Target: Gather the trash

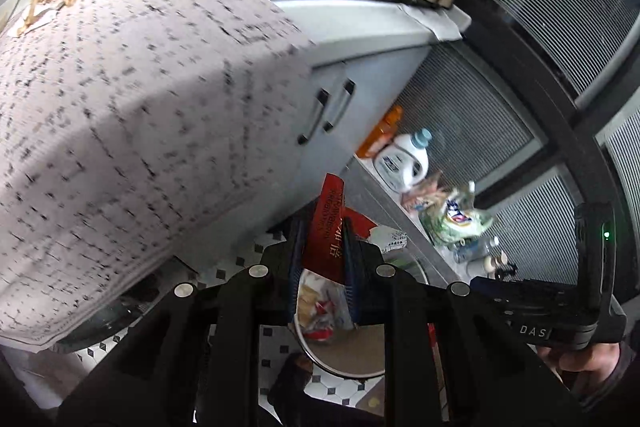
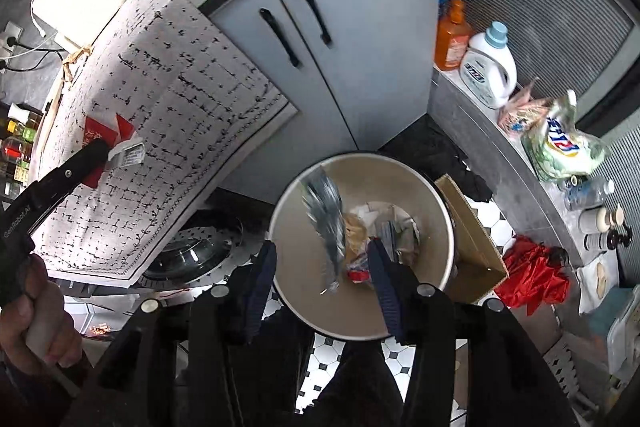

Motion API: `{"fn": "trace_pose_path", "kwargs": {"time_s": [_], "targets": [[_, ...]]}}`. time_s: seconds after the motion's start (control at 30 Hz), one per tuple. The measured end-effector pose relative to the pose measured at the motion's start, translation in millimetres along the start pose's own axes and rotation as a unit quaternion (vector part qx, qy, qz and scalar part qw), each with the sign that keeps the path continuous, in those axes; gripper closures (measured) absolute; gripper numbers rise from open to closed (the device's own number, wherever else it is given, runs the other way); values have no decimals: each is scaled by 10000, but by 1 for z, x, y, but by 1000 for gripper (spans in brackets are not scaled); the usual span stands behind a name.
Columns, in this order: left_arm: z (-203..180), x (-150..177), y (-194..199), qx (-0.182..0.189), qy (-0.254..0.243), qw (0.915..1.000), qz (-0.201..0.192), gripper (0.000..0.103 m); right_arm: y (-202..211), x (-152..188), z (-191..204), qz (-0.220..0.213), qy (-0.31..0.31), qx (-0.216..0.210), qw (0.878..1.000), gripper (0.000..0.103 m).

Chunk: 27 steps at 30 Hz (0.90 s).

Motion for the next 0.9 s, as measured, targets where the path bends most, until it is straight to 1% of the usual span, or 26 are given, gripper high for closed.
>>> {"fn": "trace_pose_path", "kwargs": {"time_s": [0.07,0.2,0.37,0.5,0.53,0.57,0.6,0.63,0.73,0.83,0.9], "targets": [[-7,8,-3,29,-57,9999,84,84,5,7,-10,10,-66,26,10000,53],[-16,21,-10,76,-90,9996,271,84,14,11,-26,-81,-252,91,9996,44],[-35,33,-18,223,-216,9986,425,84,25,16,-43,-165,-446,223,9986,43],[-53,45,-29,384,-295,9969,625,83,38,20,-58,-282,-601,318,9973,40],[-59,48,-32,447,-302,9962,682,78,41,21,-61,-302,-634,338,9970,40],[-63,50,-34,509,-294,9956,727,71,45,21,-65,-335,-679,366,9965,40],[-68,50,-35,593,-276,9950,752,50,48,22,-70,-359,-711,395,9960,39],[-70,49,-35,619,-271,9951,718,32,53,22,-75,-399,-761,447,9953,38],[-74,43,-32,628,-314,9958,587,24,60,21,-87,-481,-876,530,9936,37],[-67,34,-27,559,-273,9968,498,16,65,19,-92,-572,-957,589,9920,33],[-58,26,-21,501,-200,9978,385,12,66,17,-92,-608,-948,599,9918,28]]}}
Point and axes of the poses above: each gripper's, at about its wrist camera, not at the fingertips, and y roughly against the way its jaws point, z to its left, x to its underside, the point moved 9 cm from there along -y, roughly the way its jaws point, and after that the axes turned 10 degrees about -z, right-handed, at the moved point
